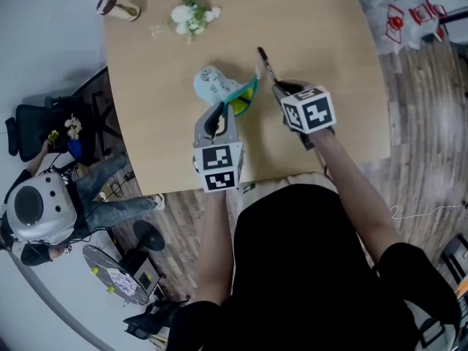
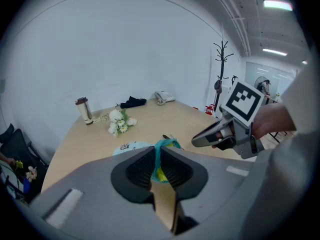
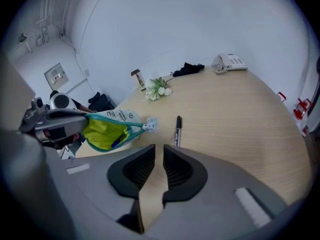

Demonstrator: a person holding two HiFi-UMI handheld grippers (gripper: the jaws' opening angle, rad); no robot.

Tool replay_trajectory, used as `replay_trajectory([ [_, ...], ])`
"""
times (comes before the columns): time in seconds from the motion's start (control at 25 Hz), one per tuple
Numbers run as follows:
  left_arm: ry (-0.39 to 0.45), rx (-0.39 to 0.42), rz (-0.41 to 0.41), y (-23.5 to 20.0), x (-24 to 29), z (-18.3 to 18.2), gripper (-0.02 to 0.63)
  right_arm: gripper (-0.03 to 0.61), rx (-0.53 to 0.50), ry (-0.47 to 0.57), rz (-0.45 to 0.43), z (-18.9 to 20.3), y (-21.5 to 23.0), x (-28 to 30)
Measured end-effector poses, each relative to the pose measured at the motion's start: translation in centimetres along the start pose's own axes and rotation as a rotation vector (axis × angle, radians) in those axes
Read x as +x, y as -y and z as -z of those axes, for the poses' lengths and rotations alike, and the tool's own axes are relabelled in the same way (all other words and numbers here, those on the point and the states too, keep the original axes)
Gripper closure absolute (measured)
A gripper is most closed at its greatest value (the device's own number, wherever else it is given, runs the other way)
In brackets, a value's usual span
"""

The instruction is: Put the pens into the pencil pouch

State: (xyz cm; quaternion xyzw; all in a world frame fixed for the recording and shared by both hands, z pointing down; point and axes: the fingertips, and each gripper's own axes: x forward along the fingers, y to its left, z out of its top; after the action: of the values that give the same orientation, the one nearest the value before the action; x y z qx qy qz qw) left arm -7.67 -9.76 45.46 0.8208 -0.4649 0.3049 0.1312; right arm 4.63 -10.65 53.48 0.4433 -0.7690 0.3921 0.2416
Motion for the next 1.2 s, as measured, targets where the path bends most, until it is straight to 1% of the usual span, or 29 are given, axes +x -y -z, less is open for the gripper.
replay_trajectory([
  [0.24,-0.005,-0.006,0.007,-0.1,-0.1,0.0,0.578,0.532,-0.091,-0.038,0.073,0.8,0.9,1.5],
  [0.48,-0.002,-0.014,0.014,-0.5,0.0,-0.2,0.578,0.532,-0.130,-0.081,0.117,1.4,1.8,3.0],
  [0.84,-0.005,-0.020,0.022,-1.4,0.2,-0.1,0.578,0.532,-0.141,-0.123,0.144,2.1,2.8,4.9],
  [1.2,0.000,-0.027,0.013,-1.9,0.1,-0.3,0.578,0.532,-0.160,-0.152,0.170,2.7,3.7,5.9],
])
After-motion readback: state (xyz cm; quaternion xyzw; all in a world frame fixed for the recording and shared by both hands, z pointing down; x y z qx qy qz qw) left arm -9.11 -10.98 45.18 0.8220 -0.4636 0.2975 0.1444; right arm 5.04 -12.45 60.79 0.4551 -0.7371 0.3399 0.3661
